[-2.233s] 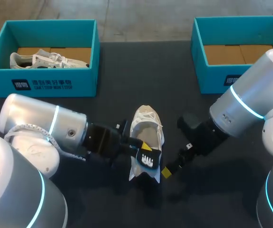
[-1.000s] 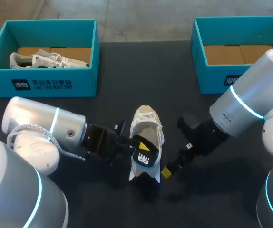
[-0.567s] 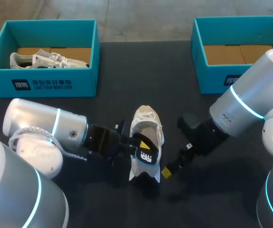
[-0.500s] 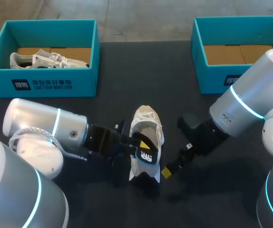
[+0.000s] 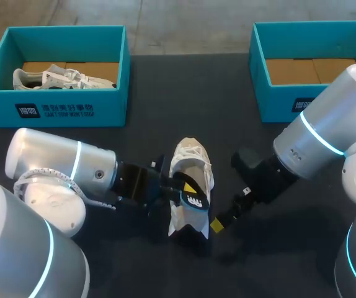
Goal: Take the shoe out of the shoebox, open the shoe tongue, remove and reinsert the insole, then place the shoe into the shoebox
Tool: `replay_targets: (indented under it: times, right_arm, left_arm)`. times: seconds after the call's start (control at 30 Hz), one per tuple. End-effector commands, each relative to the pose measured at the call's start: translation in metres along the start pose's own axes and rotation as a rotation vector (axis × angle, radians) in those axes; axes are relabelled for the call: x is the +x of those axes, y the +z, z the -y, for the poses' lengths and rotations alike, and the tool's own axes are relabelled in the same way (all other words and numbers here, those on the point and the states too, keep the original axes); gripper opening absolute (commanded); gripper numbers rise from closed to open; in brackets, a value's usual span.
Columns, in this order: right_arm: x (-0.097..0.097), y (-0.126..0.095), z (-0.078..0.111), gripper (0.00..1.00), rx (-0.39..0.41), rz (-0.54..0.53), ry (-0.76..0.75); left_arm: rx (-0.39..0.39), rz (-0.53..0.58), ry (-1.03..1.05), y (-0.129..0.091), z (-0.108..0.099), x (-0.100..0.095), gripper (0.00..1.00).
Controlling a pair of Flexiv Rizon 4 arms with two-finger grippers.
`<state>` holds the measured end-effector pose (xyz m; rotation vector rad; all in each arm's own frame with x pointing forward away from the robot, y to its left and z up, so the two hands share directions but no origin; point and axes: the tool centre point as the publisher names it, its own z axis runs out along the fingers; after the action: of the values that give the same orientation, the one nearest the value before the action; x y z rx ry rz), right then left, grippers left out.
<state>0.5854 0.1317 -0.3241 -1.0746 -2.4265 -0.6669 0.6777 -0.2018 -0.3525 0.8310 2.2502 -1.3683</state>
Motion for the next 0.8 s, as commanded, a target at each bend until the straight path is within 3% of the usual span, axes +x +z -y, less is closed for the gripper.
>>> replay_targets:
  times: [0.03,0.13,0.2,0.8]
  right_arm:
    - [0.002,0.002,0.000,1.00,0.000,0.006,0.002]
    - [0.002,0.002,0.000,1.00,0.000,0.006,0.002]
    - [0.002,0.002,0.000,1.00,0.000,0.006,0.002]
    - [0.002,0.002,0.000,1.00,0.000,0.006,0.002]
  left_arm:
    - [0.004,0.000,0.001,0.000,-0.001,0.000,0.00]
    - [0.010,0.001,0.004,-0.002,0.002,0.000,0.33]
    - [0.016,0.004,0.009,-0.003,0.004,-0.001,0.40]
    - [0.113,0.031,0.006,-0.004,0.011,-0.004,0.37]
